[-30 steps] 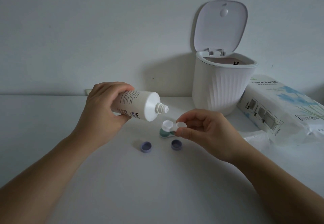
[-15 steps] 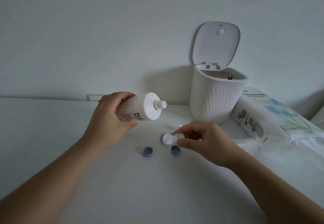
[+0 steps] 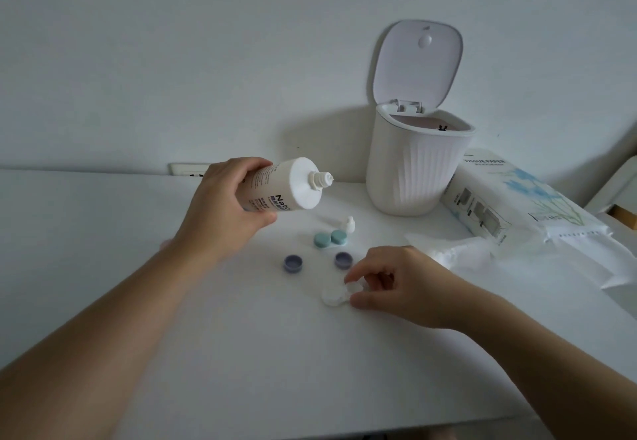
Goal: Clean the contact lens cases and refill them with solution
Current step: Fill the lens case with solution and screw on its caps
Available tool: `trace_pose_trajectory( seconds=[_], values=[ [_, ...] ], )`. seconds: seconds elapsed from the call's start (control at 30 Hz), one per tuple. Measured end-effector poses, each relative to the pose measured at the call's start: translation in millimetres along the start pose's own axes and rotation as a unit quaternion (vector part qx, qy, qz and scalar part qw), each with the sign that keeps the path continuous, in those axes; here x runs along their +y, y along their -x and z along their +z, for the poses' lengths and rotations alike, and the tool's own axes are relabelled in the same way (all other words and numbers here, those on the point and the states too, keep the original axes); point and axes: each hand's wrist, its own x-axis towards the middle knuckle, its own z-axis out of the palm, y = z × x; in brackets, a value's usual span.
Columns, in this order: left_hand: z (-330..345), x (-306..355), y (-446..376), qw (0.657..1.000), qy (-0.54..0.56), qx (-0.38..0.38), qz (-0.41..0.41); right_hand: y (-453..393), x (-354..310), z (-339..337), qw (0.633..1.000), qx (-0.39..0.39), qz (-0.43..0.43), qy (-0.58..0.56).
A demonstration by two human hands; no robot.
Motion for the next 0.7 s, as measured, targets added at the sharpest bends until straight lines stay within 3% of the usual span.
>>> trace_pose_trajectory(
  seconds=[0.37,0.7],
  values=[
    [0,1,3,1.000,0.005,-0.007,0.000,16,5,15,0.996,0.082,0.031,-0.020],
    [-1,3,4,1.000,0.000,-0.012,0.001,8,-13,25,0.996,0.090,-0.027,0.000]
  ],
)
